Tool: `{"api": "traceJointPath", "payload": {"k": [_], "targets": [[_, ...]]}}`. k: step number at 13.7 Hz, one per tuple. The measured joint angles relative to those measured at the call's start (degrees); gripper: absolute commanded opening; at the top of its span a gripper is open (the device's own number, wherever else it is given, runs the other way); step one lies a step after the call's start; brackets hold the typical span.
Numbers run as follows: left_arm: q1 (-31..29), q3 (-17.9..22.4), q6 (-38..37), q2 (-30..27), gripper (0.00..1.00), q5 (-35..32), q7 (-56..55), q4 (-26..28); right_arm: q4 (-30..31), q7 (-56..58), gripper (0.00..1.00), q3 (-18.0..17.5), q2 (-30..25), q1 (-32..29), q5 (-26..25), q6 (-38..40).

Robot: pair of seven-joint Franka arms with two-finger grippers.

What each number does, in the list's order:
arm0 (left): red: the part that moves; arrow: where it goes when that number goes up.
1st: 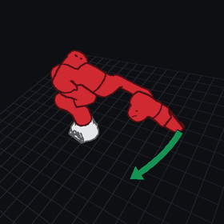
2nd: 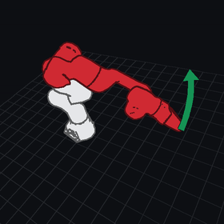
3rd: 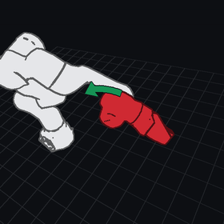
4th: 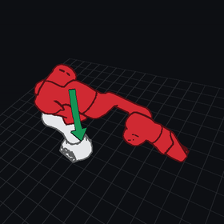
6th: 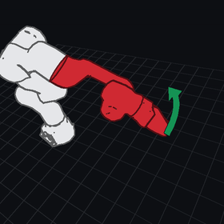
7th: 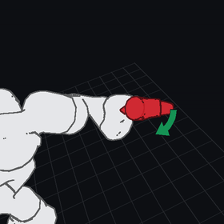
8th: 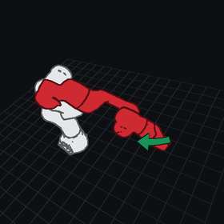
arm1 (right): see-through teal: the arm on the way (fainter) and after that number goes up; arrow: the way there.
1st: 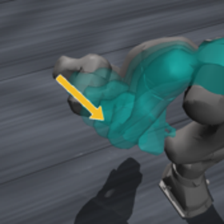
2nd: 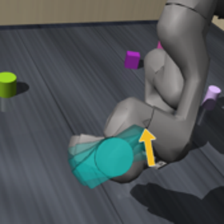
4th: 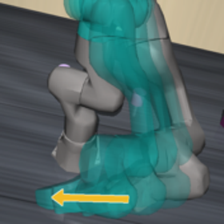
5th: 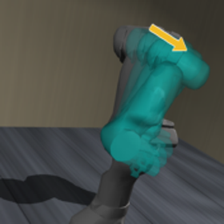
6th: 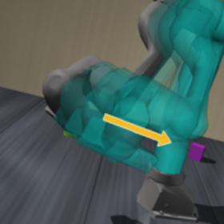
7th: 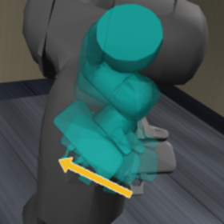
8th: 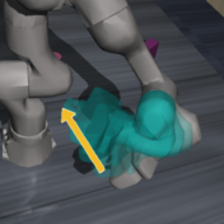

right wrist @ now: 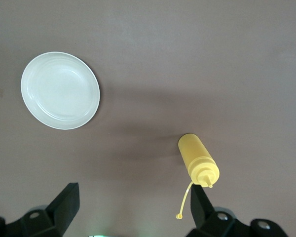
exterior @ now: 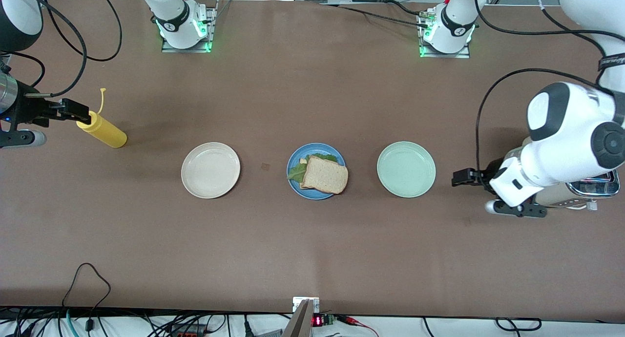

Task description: Make sandwich in blue plate with both arms

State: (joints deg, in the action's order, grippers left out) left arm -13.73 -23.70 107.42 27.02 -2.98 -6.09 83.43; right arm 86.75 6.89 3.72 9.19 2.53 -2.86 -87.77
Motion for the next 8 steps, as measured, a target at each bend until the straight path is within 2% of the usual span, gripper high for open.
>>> {"api": "traceJointPath", "payload": {"k": [1,5,6,8], "targets": [[1.5,2.8,-0.1,-0.7,1.0,-0.4,0.0,-0.5,0.0,0.0,1.0,0.0,0.0,0.0,0.0,0.0],[10.6,18.1,-2.3,-5.9,1.0,-0.5,2.6,-1.1,0.0,0.0,1.0,0.0,0.0,0.0,0.0,0.0],[12.4,20.9,-4.0,-7.6,1.0,-0.5,3.2,-1.2,0.0,0.0,1.0,0.0,0.0,0.0,0.0,0.0],[13.5,23.0,-8.1,-10.8,1.0,-0.4,3.4,-1.2,0.1,0.0,1.0,-0.1,0.0,0.0,0.0,0.0]]}}
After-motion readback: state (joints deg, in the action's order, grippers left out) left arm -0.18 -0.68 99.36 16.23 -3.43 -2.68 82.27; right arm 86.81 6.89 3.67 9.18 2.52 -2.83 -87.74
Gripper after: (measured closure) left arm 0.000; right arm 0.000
